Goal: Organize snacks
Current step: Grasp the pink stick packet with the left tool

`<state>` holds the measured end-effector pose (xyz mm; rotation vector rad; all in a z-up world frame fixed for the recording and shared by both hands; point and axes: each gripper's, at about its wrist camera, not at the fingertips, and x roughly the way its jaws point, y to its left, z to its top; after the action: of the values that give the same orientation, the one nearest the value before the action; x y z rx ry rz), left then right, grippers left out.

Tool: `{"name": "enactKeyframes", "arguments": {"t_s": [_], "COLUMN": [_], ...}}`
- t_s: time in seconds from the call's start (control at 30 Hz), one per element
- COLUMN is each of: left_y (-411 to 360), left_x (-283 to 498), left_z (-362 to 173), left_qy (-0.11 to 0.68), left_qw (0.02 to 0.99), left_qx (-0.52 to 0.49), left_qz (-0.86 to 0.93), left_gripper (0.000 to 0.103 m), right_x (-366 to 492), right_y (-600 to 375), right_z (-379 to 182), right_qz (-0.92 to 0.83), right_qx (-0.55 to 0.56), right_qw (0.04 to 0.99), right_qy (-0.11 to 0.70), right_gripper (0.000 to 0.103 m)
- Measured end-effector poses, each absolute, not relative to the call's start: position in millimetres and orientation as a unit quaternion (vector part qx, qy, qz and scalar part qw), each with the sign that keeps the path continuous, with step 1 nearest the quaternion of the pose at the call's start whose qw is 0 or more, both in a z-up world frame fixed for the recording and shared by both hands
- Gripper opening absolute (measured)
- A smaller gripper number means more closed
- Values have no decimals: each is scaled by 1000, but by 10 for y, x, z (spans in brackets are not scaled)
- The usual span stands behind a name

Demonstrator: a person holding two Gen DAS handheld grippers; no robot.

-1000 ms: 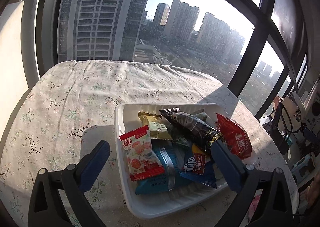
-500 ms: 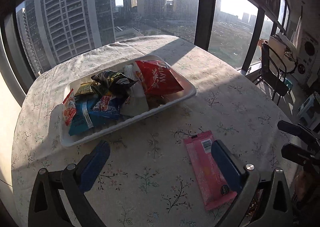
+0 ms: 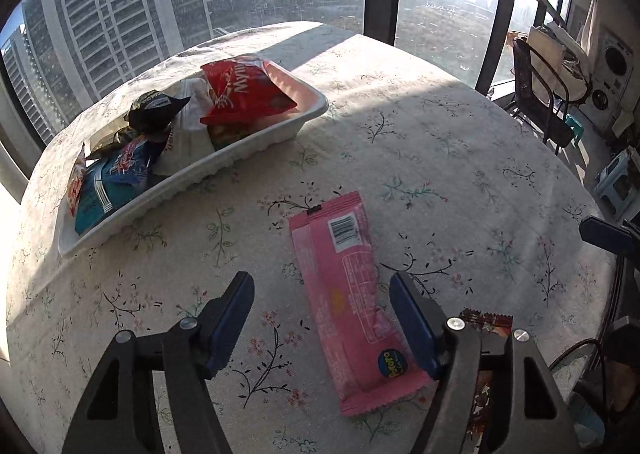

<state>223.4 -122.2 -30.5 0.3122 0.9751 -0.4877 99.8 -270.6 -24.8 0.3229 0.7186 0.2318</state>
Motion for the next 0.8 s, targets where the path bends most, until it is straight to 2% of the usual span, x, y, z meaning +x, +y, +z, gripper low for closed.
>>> {"name": "enactKeyframes", "arguments": {"t_s": [0.03, 0.27, 0.3, 0.43, 0.63, 0.73, 0.8], "left_y": [-1232, -1173, -1172, -1173, -1114, -997, -886], "left_x": [2237, 2321, 2316, 2317, 2300, 2286, 2270], "left_z": [-328, -383, -381, -363, -351, -313, -269], "left_qy": [465, 477, 475, 468, 464, 461, 456], "left_qw": [841, 839, 838, 839, 840, 843, 849], "left_qx": [151, 135, 133, 134, 131, 120, 108], "left_qz": [-231, -225, -231, -242, -249, -249, -246], "left_gripper": [68, 68, 64, 38, 31, 26, 22], "right_x": [1003, 1072, 1079, 1084, 1078, 1095, 1121], "right_y": [-2684, -2557, -2530, -2442, -2276, -2197, -2140], "right_z": [-244, -318, -331, -376, -468, -519, -548], "right_qz": [113, 124, 124, 128, 136, 137, 138], "right_qx": [154, 143, 142, 137, 125, 124, 123], "right_qw": [917, 909, 908, 904, 897, 892, 889], "right_qy": [351, 371, 373, 383, 401, 413, 420], "right_gripper": [100, 100, 100, 100, 99, 92, 81]}}
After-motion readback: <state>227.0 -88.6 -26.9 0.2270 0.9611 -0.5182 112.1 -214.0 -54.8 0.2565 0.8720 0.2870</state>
